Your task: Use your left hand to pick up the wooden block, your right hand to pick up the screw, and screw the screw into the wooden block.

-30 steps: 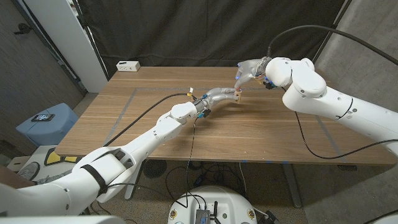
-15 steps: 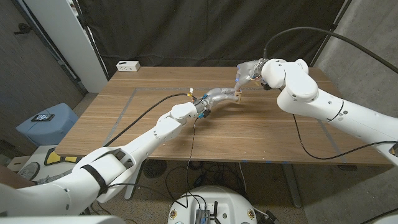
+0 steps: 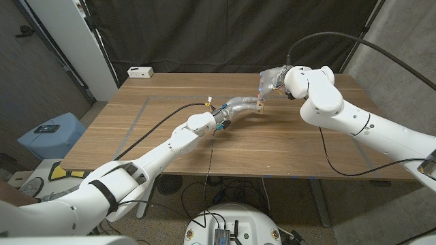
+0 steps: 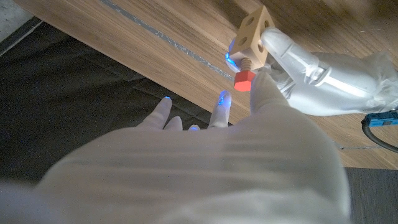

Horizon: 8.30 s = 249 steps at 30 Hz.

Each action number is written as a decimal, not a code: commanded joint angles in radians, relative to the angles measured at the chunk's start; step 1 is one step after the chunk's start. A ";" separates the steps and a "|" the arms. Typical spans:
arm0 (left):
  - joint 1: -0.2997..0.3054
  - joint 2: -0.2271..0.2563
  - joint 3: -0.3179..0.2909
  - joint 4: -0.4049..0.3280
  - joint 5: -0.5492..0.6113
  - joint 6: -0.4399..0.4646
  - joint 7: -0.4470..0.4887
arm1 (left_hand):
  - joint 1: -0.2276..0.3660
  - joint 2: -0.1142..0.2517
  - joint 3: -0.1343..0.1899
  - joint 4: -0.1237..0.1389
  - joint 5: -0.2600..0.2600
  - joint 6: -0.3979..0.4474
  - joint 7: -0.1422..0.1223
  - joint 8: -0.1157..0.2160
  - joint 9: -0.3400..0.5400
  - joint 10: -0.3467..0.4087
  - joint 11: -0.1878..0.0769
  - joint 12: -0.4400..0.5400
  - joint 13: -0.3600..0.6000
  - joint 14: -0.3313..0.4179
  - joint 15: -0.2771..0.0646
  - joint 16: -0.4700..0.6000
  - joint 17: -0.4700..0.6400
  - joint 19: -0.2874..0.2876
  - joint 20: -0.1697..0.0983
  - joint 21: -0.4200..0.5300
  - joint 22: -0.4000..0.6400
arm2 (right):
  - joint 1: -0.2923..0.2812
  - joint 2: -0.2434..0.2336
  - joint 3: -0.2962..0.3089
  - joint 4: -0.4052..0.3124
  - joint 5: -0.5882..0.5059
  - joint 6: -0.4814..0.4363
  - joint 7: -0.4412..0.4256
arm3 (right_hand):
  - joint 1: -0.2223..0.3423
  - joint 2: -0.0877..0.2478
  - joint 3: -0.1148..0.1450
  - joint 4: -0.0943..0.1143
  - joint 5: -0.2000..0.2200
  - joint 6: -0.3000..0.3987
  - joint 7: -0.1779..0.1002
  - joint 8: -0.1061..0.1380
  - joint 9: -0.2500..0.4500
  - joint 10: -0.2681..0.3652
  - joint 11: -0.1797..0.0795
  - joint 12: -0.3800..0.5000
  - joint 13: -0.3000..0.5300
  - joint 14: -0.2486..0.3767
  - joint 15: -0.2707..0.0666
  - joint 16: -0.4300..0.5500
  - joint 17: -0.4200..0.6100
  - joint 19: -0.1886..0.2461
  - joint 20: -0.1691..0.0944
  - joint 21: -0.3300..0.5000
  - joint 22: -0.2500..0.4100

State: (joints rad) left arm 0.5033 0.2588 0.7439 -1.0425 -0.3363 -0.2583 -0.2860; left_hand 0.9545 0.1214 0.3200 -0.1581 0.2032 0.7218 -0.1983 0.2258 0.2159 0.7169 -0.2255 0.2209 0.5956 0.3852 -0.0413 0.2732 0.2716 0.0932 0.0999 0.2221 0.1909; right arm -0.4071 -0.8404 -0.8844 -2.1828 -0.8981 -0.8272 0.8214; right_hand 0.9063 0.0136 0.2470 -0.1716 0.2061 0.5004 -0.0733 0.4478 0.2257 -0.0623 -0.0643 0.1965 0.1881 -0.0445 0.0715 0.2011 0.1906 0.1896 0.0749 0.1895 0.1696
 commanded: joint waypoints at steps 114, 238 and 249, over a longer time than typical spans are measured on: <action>-0.007 -0.019 0.012 0.029 -0.009 -0.002 -0.034 | -0.002 0.004 0.004 0.003 0.007 0.004 0.004 0.003 0.006 0.000 0.007 0.009 0.003 0.013 -0.092 0.003 0.006 -0.001 0.005 0.004 0.003 | -0.144 0.128 0.159 0.066 -0.260 0.165 0.153 | -0.012 -0.003 0.004 0.032 -0.028 0.191 -0.014 0.183 0.101 0.137 -0.017 0.019 0.006 0.089 -0.018 0.029 0.014 0.071 -0.027 0.015 0.003; -0.027 -0.031 0.025 0.060 0.001 -0.013 -0.066 | 0.003 0.007 0.010 0.003 0.010 -0.008 0.002 -0.003 0.005 -0.011 0.007 0.009 0.000 0.011 -0.090 0.000 0.006 -0.001 0.009 0.004 0.003 | -0.136 0.037 0.236 0.037 -0.013 0.222 0.110 | -0.103 0.016 -0.027 0.003 0.071 -0.074 0.026 0.077 0.030 0.086 0.057 -0.008 0.018 0.057 0.000 -0.011 0.003 0.045 -0.024 -0.003 0.001; -0.027 -0.030 0.024 0.060 -0.001 -0.013 -0.070 | 0.003 0.008 0.010 0.004 0.010 -0.004 0.002 -0.001 0.005 -0.010 0.007 0.009 0.000 0.012 -0.089 0.001 0.006 -0.001 0.010 0.004 0.003 | -0.114 0.005 0.212 0.033 0.025 0.200 0.088 | -0.033 0.026 0.016 -0.012 0.112 -0.025 0.009 0.086 0.020 0.079 0.041 -0.004 0.018 0.057 -0.006 -0.006 0.002 0.046 -0.021 0.000 0.000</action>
State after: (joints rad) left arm 0.4775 0.2287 0.7684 -0.9846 -0.3363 -0.2702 -0.3517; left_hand 0.9537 0.1221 0.3270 -0.1570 0.2062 0.7076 -0.1945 0.2190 0.2158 0.7046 -0.2164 0.2262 0.5907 0.3890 -0.0451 0.2732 0.2766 0.0967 0.1034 0.2221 0.1910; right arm -0.5467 -0.8014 -0.6495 -2.1472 -0.9211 -0.6054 0.9273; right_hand 0.8532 0.0373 0.2510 -0.1843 0.3075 0.4614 -0.0630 0.5260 0.2459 0.0175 -0.0125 0.1888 0.2023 0.0135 0.0659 0.1912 0.1907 0.2372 0.0522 0.1885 0.1675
